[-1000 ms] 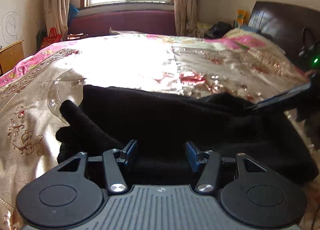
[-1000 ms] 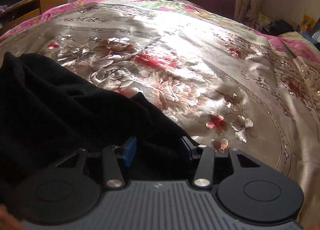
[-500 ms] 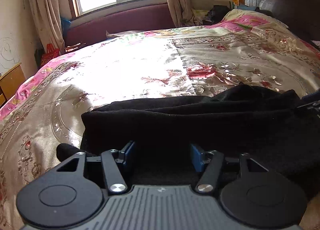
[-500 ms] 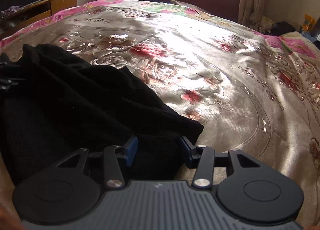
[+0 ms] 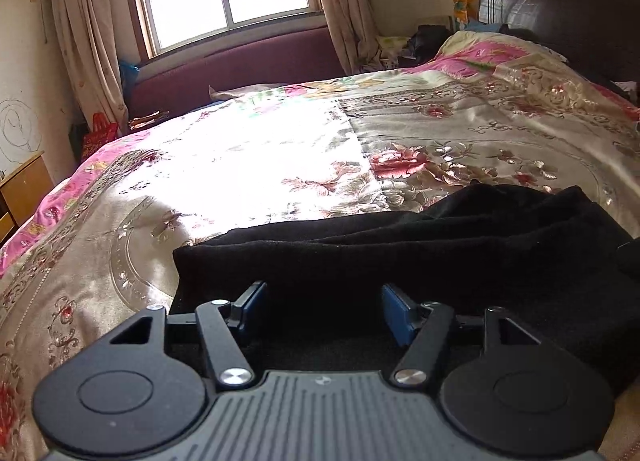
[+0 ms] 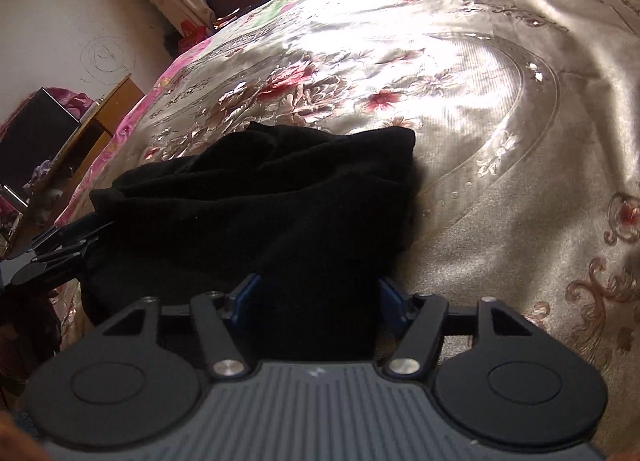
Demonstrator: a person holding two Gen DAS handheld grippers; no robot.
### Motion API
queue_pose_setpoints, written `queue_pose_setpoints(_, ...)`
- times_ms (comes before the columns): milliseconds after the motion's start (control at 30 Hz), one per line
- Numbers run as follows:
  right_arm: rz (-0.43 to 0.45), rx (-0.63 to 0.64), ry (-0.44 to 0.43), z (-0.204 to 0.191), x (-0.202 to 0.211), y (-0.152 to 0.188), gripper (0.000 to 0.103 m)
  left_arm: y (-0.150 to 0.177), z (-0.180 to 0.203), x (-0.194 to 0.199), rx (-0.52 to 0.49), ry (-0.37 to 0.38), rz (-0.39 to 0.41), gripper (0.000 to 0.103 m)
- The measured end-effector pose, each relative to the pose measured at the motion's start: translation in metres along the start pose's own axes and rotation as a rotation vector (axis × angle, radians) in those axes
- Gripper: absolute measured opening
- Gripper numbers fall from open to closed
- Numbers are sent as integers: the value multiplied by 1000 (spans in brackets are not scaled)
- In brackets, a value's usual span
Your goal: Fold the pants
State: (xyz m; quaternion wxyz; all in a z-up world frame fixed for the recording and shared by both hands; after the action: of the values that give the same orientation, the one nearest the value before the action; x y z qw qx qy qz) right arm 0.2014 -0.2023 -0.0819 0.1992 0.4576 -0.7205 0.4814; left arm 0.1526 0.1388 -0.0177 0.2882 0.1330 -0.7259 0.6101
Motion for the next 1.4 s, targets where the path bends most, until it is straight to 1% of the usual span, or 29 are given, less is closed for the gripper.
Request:
queue_pose_setpoints(33,-1,-28,-36,2,3,0,67,1,0,1,-6,-1,-5,77)
queue_pose_setpoints(67,-2,-47,-91,3,9,2,66,2,0,1,-7,1,-8,77)
queue_pose_setpoints(133,-9,-60,-142,8,12,5,66,2,1,2,-5,16,-5,77)
queue_pose_setpoints(167,-22,-89,-165,15,9,6,66,1,2,2,-9,22,-4,77)
queue_pose_setpoints(233,-47,-173,-172,32,2,8,53,-2,7,1,-22,28,-3,77)
queue_pose_setpoints(267,-53,-214,-185,40,3,8,42,-3,9,1,-26,34,-3,77)
queue_pose_setpoints(300,-66,-240,-211,45,4,8,41,-4,11,2,-30,44,-2,77)
queue_pose_setpoints(367,-85,-238,-242,46,4,10,41,-5,15,0,-36,65,-6,77)
queue_pose_setpoints(400,-82,-230,-245,45,2,10,42,-5,16,-2,-38,72,-10,77)
queue_pose_setpoints(467,-81,-238,-279,40,-6,7,44,-5,19,-7,-40,77,-20,77)
queue_pose_setpoints(600,-67,-279,-347,27,-19,-2,45,-3,26,-15,-51,88,-41,77)
queue_pose_setpoints(700,-28,-289,-423,23,-10,-4,44,-2,31,-17,-81,93,-51,77)
queue_pose_setpoints(733,-17,-298,-419,29,-9,-2,44,-2,32,-17,-87,98,-54,77)
queue_pose_setpoints(767,-17,-301,-377,35,-12,-1,42,-2,32,-18,-90,101,-56,77)
queue_pose_setpoints(800,-30,-311,-330,42,-21,0,36,-2,32,-19,-91,106,-58,77)
queue_pose_setpoints(867,-10,-330,-344,40,-30,-5,36,-3,32,-22,-93,106,-60,77)
queue_pose_setpoints(933,-2,-329,-368,29,-41,-15,42,-3,33,-23,-92,102,-62,77)
queue_pose_setpoints(967,-9,-328,-378,21,-45,-19,43,-4,33,-23,-94,99,-64,77)
queue_pose_setpoints(1000,-15,-321,-385,13,-43,-20,41,-4,33,-23,-99,96,-66,77)
queue_pose_setpoints(1033,-10,-321,-390,10,-38,-21,38,-5,34,-22,-105,96,-67,77)
queue_pose_setpoints(1067,-1,-320,-418,7,-28,-19,28,-4,34,-20,-112,101,-69,77)
queue_pose_setpoints(1100,8,-323,-449,7,-21,-17,27,-3,34,-20,-115,110,-75,77)
queue_pose_setpoints(1133,20,-333,-448,8,-20,-16,27,-2,34,-21,-111,118,-78,77)
queue_pose_setpoints(1200,21,-374,-410,14,-36,-17,30,-1,37,-25,-108,119,-81,77)
queue_pose_setpoints(1233,-17,-422,-386,19,-52,-15,29,-1,39,-28,-111,113,-85,77)
queue_pose_setpoints(1267,-32,-461,-374,20,-61,-15,23,-2,41,-30,-113,108,-89,78)
queue_pose_setpoints(1333,-28,-478,-369,18,-59,-19,21,-1,44,-36,-118,99,-112,78)
queue_pose_setpoints(1400,2,-479,-412,24,-41,-21,17,-1,48,-38,-110,102,-130,78)
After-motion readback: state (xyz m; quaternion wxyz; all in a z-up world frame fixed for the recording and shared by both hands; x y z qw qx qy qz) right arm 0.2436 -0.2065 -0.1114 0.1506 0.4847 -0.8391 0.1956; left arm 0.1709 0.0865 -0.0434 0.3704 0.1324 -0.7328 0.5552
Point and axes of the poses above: each gripper's, at about its wrist camera, not at the fingertips, and x roughly against the way its jaws point, z to its right, y to its underside, the point moved 5 cm from there along -x, roughly the way its jaws point, and after that the axes turned 8 degrees about y, right-handed, at the moved point
